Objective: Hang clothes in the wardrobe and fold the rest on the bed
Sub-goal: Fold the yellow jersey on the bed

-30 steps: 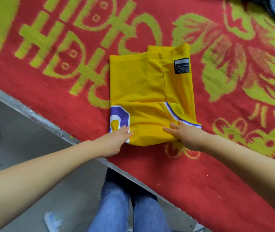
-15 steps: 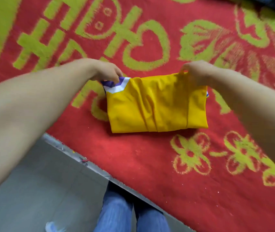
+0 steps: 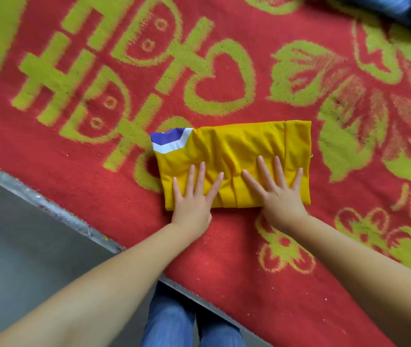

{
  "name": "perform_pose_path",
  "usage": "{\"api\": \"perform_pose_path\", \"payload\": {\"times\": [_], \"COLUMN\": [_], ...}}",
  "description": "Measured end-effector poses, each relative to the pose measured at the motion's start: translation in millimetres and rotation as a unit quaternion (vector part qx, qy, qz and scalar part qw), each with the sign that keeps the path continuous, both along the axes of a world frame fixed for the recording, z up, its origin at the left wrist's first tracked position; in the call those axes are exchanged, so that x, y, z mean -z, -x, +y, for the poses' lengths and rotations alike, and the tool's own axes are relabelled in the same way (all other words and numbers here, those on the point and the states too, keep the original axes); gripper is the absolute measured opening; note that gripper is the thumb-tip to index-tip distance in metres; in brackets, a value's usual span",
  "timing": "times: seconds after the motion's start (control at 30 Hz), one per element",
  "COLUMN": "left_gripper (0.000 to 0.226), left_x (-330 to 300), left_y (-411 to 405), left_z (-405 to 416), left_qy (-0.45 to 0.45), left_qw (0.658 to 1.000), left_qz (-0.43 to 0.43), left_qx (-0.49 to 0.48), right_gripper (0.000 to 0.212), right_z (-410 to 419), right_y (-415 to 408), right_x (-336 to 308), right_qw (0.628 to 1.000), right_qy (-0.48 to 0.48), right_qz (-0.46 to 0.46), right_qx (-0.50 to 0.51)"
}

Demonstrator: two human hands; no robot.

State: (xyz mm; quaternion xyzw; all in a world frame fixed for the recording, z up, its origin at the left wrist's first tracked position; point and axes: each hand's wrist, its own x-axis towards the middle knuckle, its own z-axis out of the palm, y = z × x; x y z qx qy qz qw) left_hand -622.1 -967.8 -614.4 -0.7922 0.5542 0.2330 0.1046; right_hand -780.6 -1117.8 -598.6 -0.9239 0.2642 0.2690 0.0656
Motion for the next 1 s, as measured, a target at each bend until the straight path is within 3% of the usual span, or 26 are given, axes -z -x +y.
{"api": "perform_pose_path", "payload": {"times": [0.07, 0.13, 0.27, 0.47, 0.77, 1.0], "left_gripper": [0.117, 0.103, 0.086, 0.080, 0.073, 0.079], "left_x": [5.0, 4.6, -11.3, -90.6, -248.4, -333.1], "left_y": [-2.9, -4.7, -22.0, -59.5, -89.5, -113.9], "left_z": [-16.9, -32.2, -51.6, -64.2, -10.7, 124.5], "left_qy": [0.001, -0.004, -0.034, -0.025, 0.038, 0.071], "left_qw": [1.000, 0.999, 0.997, 0.993, 0.992, 0.967], "left_qz": [0.000, 0.000, 0.038, 0.102, 0.030, -0.021], "left_qx": [-0.022, -0.040, -0.051, -0.047, -0.119, -0.245], "right_gripper": [0.114, 0.108, 0.085, 0.070, 0.071, 0.070], "right_z": [-6.1, -9.6, -24.8, -46.8, -14.4, 87.2], "right_y": [-8.8, -19.1, -40.4, -71.1, -122.2, -196.6], "right_x": [4.3, 4.4, -11.7, -100.3, -260.8, -333.0], "right_qw": [1.000, 0.999, 0.995, 0.994, 0.997, 0.971], "right_qy": [0.000, -0.004, -0.049, -0.075, -0.040, -0.016], "right_qz": [0.003, 0.013, 0.038, 0.047, -0.008, -0.062], "right_qx": [0.027, 0.050, 0.080, 0.066, -0.061, -0.229]}}
